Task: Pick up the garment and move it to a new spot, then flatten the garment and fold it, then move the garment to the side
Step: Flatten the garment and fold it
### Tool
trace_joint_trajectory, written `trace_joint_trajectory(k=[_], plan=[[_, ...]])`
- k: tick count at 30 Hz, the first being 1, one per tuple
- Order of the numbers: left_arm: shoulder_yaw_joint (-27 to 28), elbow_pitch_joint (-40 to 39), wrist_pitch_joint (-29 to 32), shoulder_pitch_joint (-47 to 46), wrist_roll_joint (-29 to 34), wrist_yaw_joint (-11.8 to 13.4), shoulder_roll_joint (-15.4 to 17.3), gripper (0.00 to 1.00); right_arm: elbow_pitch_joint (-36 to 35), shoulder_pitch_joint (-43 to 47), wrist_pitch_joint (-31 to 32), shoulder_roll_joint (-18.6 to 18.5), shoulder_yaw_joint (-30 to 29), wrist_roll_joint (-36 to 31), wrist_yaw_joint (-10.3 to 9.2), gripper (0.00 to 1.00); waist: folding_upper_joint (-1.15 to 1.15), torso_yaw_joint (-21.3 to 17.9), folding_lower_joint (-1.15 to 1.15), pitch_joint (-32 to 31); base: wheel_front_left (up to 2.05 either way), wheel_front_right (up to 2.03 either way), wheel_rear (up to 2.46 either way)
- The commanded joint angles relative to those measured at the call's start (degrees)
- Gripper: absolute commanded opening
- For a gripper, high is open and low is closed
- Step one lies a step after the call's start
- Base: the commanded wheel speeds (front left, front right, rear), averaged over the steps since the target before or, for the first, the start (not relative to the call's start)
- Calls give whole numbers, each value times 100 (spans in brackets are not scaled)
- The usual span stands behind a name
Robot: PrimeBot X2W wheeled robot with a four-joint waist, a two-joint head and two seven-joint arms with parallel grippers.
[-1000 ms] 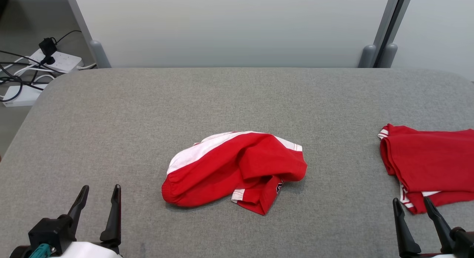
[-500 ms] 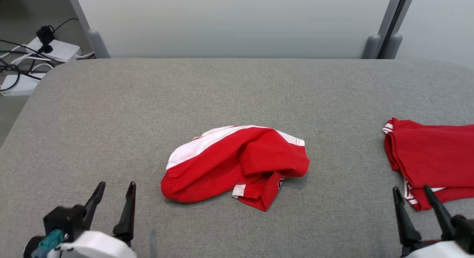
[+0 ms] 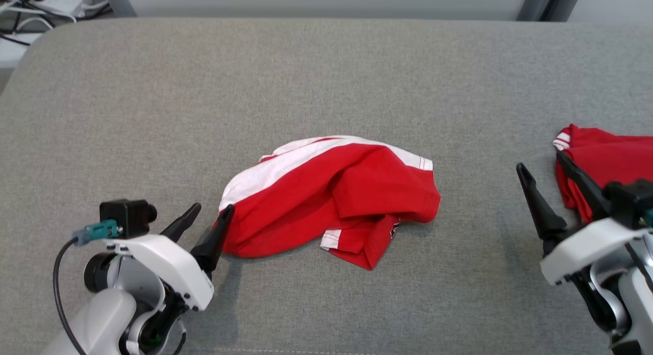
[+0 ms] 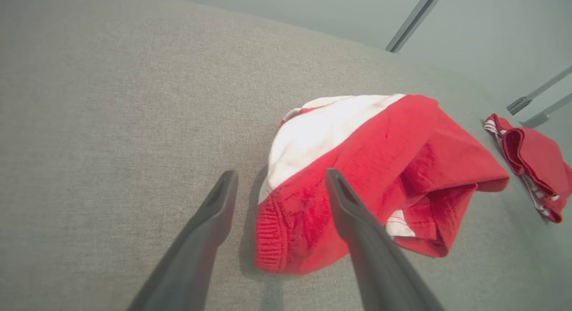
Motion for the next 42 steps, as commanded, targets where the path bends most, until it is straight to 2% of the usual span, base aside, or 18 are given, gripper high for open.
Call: trace_joint_trajectory(k=[1, 2, 3, 8, 14, 24, 25, 26, 27, 28, 33, 38, 42], plan=[[234, -55, 13, -333, -83, -67, 155, 100, -70, -170, 20, -124, 162, 111, -1, 100, 0, 34, 0, 135, 0, 0, 0], [245, 49, 45, -426, -143, -155, 126, 100, 28, -323, 40, -196, 337, 209, -1, 100, 0, 47, 0, 186, 0, 0, 0], [218, 467, 203, -749, -281, -436, 46, 100, 520, -998, 35, -426, 1186, 695, -1, 100, 0, 114, 0, 416, 0, 0, 0], [196, 731, 249, -965, -424, -713, -89, 100, 1026, -1608, -29, -550, 2124, 1231, -1, 100, 0, 197, 0, 599, 0, 0, 0], [178, 941, 273, -1097, -537, -900, -208, 100, 1489, -2084, -134, -603, 2884, 1625, -1, 100, 0, 276, 0, 721, 0, 0, 0], [96, 1144, 335, -1253, -668, -1130, -366, 100, 2232, -2705, -360, -508, 3731, 2169, -1, 100, 0, 376, 0, 837, 0, 0, 0], [88, 1156, 338, -1263, -678, -1149, -374, 100, 2289, -2748, -390, -506, 3801, 2213, -1, 89, 0, 383, 0, 839, 0, 0, 0], [69, 1163, 371, -1270, -711, -1183, -386, 65, 2346, -2787, -404, -504, 3872, 2261, -1, 47, 0, 387, 0, 843, 0, 0, 0], [63, 1162, 391, -1274, -758, -1220, -399, 8, 2406, -2824, -415, -503, 3942, 2300, -1, 22, 0, 388, 0, 843, 0, 0, 0], [64, 1161, 387, -1277, -790, -1249, -406, 0, 2473, -2850, -426, -500, 4001, 2342, -1, 0, 0, 388, 0, 839, 0, 0, 0], [37, 1184, 330, -1286, -775, -1297, -391, 0, 2622, -2875, -592, -533, 4162, 2564, -1, 0, 0, 383, 0, 808, 0, 0, 0], [26, 960, 224, -1137, -781, -1319, -304, 0, 2528, -2653, -914, -771, 4233, 2851, -1, 0, 0, 351, 0, 713, 0, 0, 0], [55, 862, 187, -1036, -781, -1265, -233, 0, 2449, -2543, -1044, -911, 4063, 2893, -1, 0, 0, 306, 0, 620, 0, 0, 0]])
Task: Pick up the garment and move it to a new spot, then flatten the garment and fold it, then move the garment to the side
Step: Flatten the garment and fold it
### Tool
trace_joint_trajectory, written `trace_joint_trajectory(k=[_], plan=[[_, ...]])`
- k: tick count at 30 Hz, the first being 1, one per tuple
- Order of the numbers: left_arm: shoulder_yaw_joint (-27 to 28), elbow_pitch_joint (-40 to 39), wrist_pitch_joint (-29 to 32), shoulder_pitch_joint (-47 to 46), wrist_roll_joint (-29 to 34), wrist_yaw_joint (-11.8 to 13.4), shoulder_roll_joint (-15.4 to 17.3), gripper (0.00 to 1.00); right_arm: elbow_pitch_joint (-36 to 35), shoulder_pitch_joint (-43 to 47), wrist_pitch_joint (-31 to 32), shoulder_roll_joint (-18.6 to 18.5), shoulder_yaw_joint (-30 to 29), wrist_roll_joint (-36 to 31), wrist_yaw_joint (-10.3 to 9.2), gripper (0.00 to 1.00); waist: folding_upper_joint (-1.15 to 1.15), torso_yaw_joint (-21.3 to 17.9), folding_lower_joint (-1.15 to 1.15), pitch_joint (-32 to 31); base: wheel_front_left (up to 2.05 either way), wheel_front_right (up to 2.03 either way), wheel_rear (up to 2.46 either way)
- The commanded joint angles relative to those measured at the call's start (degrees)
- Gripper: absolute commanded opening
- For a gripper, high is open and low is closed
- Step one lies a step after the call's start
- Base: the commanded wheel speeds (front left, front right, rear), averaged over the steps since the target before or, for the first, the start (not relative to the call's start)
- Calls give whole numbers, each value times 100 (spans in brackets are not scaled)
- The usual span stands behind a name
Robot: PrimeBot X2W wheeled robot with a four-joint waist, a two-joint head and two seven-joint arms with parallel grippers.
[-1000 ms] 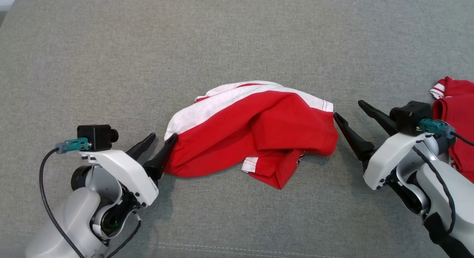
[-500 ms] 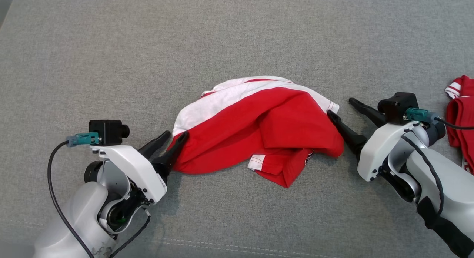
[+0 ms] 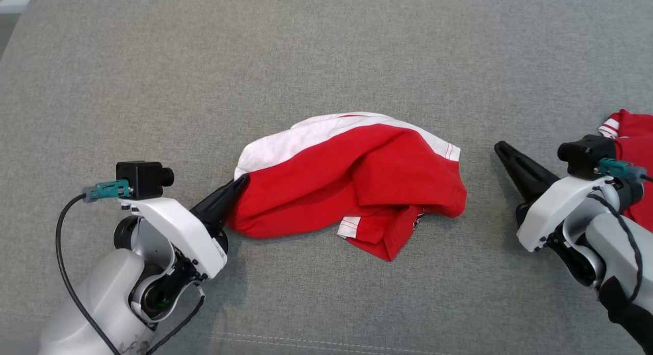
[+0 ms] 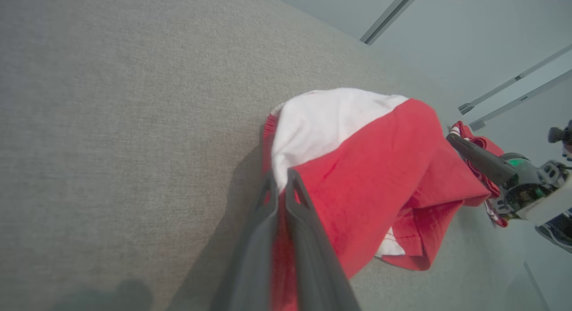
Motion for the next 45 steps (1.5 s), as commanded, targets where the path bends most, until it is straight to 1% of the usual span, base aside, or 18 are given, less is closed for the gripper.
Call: trace_joint_trajectory(k=[1, 3, 5, 6, 7, 8, 9, 11, 13, 15, 18, 22, 26, 30, 39, 43, 45], plan=[[244, -152, -62, 3, 13, 46, 229, 0, -162, 203, -96, -120, -98, 34, -1, 0, 0, -37, 0, -57, 0, 0, 0], [270, -186, -69, 56, -17, 68, 257, 0, -283, 286, -121, -150, -302, 1, -1, 0, 0, -78, 0, -116, 0, 0, 0], [283, -220, -50, 109, -38, 98, 300, 0, -443, 400, -129, -151, -630, -74, -1, 0, 0, -133, 0, -166, 0, 0, 0], [285, -243, -34, 134, -50, 115, 316, 0, -533, 469, -130, -159, -809, -188, -1, 36, 0, -157, 0, -181, 0, 0, 0], [290, -269, -20, 153, -61, 135, 329, 0, -633, 566, -131, -142, -1019, -260, -1, 98, 0, -177, 0, -187, 0, 0, 0], [295, -292, -14, 170, -65, 154, 345, 0, -734, 664, -131, -132, -1237, -371, -1, 100, 0, -202, 0, -198, 0, 0, 0], [299, -334, 5, 198, -75, 186, 368, 0, -946, 909, -132, -110, -1731, -653, -1, 100, 0, -233, 0, -216, 0, 0, 0], [306, -361, 10, 225, -81, 216, 387, 0, -1205, 1245, -132, -53, -2356, -977, -1, 100, 0, -255, 0, -246, 0, 0, 0], [334, -377, -9, 274, -98, 250, 413, 0, -1535, 1671, -132, 98, -2996, -1335, -1, 100, 0, -309, 0, -289, 0, 0, 0], [353, -387, -21, 348, -123, 276, 441, 0, -1918, 2144, -133, 354, -3534, -1664, -1, 100, 0, -364, 0, -365, 0, 0, 0], [370, -407, -21, 459, -162, 316, 479, 0, -2467, 2837, -133, 753, -4104, -2200, -1, 100, 0, -426, 0, -484, 0, 0, 0], [392, -436, -23, 592, -218, 362, 508, 0, -3085, 3641, -133, 1297, -4646, -2777, -1, 100, 0, -491, 0, -622, 0, 0, 0], [417, -470, -27, 720, -271, 406, 544, 0, -3493, 4224, -133, 1769, -4936, -3085, -1, 100, 0, -561, 0, -735, 0, 0, 0], [436, -524, -14, 801, -312, 453, 575, 0, -3699, 4504, -133, 1987, -5010, -3233, -1, 100, 0, -612, 0, -791, 0, 0, 0], [470, -604, -10, 885, -367, 503, 615, 0, -3746, 4572, -111, 2053, -5019, -3290, -1, 100, 0, -671, 0, -849, 0, 0, 0], [448, -627, 10, 898, -368, 513, 611, 0, -3709, 4524, -76, 2002, -5023, -3256, -1, 100, 0, -641, 0, -860, 0, 0, 0], [415, -635, 36, 869, -357, 506, 591, 0, -3629, 4415, -5, 1897, -5052, -3197, -1, 100, 0, -591, 0, -842, 0, 0, 0]])
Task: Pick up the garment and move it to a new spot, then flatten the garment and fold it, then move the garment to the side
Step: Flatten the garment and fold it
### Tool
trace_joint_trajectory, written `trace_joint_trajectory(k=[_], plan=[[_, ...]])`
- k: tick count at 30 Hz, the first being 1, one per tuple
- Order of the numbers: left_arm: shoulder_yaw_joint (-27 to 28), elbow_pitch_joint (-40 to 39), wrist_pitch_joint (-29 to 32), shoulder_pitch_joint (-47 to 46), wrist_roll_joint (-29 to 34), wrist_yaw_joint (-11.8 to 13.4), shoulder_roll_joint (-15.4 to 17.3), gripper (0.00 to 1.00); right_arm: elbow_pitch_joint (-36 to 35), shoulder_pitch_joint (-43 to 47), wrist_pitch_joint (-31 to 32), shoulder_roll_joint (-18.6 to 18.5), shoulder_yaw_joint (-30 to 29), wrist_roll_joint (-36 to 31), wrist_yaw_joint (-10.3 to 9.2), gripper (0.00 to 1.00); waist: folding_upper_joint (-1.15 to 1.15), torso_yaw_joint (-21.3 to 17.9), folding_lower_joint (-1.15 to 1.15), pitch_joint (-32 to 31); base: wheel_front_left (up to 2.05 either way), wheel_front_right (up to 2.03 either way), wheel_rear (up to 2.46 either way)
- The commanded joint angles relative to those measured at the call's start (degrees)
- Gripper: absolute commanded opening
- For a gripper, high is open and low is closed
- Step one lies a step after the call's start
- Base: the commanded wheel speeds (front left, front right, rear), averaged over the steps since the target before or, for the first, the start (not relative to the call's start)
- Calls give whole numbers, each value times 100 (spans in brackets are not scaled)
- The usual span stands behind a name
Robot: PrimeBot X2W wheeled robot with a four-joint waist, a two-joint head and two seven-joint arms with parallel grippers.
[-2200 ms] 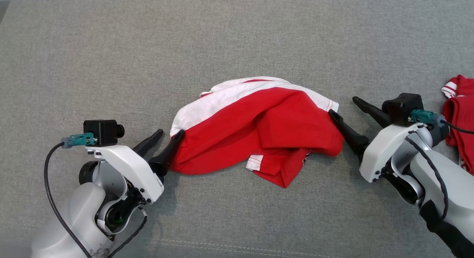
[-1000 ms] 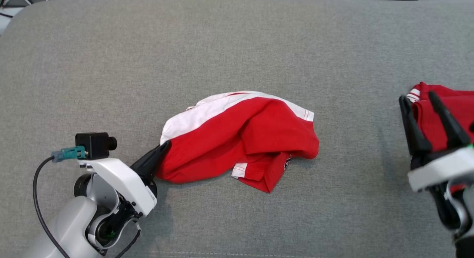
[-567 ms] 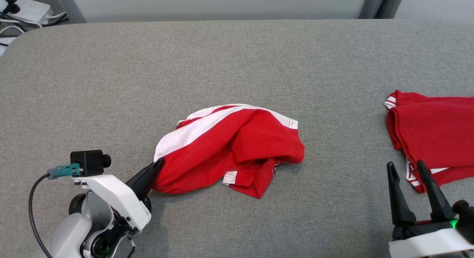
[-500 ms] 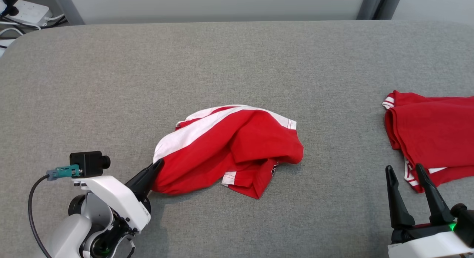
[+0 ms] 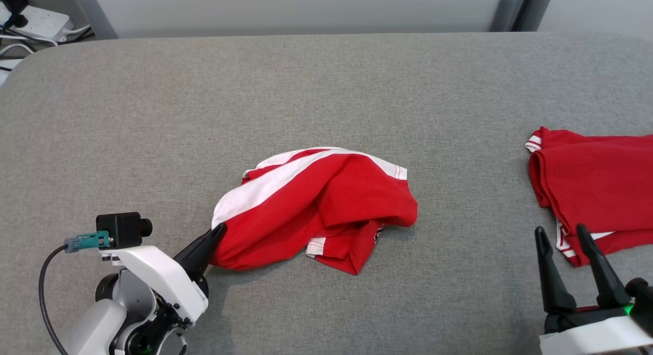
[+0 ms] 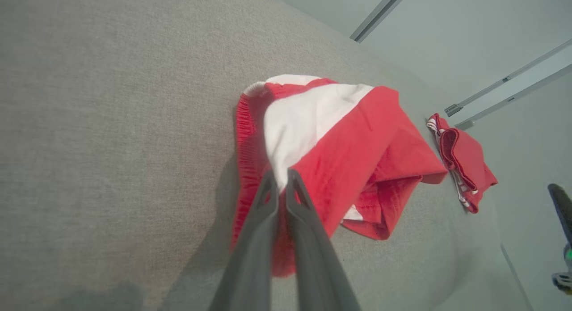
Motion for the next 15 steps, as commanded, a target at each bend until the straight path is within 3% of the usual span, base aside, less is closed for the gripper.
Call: trace_joint_trajectory(k=[1, 8, 15], plan=[[217, -128, -3, -183, 4, 3, 177, 0, -104, -203, 33, -161, 88, 43, -1, 100, 0, 18, 0, 18, 0, 0, 0], [150, -127, 62, -417, 73, -35, 119, 0, 310, -1198, 397, -876, 511, 396, -1, 100, 0, 118, 0, 192, 0, 0, 0], [18, -30, 137, -818, 180, -155, -57, 0, 1149, -2573, 930, -1670, 2016, 997, -1, 100, 0, 351, 0, 472, 0, 0, 0]])
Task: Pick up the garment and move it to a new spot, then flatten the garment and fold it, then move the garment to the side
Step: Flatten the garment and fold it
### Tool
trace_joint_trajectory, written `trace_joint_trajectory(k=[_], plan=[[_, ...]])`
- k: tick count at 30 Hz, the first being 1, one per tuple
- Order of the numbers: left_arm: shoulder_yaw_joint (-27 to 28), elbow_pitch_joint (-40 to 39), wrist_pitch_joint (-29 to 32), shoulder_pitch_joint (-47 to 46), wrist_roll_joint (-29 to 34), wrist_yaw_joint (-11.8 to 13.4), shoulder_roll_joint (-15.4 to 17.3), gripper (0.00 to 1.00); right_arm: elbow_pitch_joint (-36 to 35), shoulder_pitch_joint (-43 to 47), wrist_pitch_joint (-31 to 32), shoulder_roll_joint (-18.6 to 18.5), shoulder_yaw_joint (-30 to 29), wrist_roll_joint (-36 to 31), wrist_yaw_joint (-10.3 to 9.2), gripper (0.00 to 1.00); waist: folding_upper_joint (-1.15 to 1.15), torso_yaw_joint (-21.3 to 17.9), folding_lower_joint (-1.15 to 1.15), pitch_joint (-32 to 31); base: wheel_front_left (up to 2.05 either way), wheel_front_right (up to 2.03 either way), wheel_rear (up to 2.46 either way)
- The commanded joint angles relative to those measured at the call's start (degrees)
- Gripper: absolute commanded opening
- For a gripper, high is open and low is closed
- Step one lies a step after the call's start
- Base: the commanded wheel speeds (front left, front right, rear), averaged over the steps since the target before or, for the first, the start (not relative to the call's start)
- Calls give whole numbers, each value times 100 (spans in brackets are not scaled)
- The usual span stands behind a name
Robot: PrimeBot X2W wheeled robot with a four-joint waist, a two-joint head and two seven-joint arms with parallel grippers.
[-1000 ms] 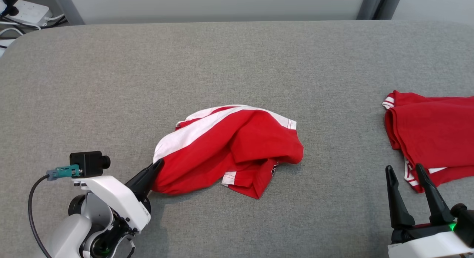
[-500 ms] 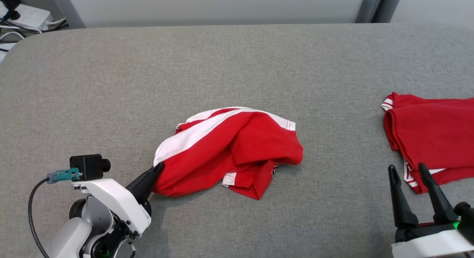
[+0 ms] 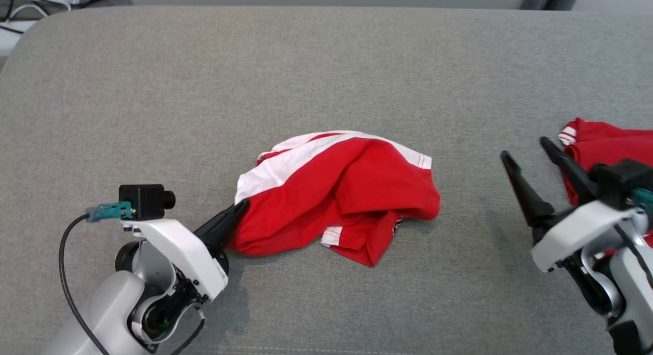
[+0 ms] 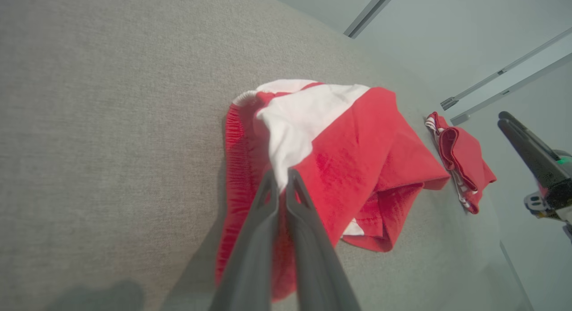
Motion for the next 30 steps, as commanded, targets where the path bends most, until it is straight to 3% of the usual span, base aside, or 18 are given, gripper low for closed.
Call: trace_joint_trajectory(k=[1, 10, 25, 26, 29, 30], plan=[[176, -40, -11, -355, 76, -105, 127, 0, 123, -342, 92, -241, 505, 159, -1, 100, 0, 126, 0, 129, 0, 0, 0], [43, 268, -66, -717, 145, -298, -124, 0, 1296, -1583, 177, -457, 2410, 1126, -1, 100, 0, 416, 0, 410, 0, 0, 0], [-58, 520, -144, -952, 155, -435, -278, 0, 2333, -2595, -51, -397, 3798, 2101, -1, 100, 0, 558, 0, 671, 0, 0, 0], [-60, 537, -152, -962, 151, -441, -284, 0, 2374, -2648, -65, -403, 3915, 2109, -1, 96, 0, 561, 0, 679, 0, 0, 0], [-62, 579, -168, -991, 136, -459, -293, 0, 2464, -2739, -114, -410, 4201, 2219, -1, 46, 0, 567, 0, 703, 0, 0, 0], [-58, 594, -177, -1001, 130, -464, -291, 0, 2477, -2764, -154, -413, 4274, 2274, -1, 37, 0, 563, 0, 705, 0, 0, 0]])
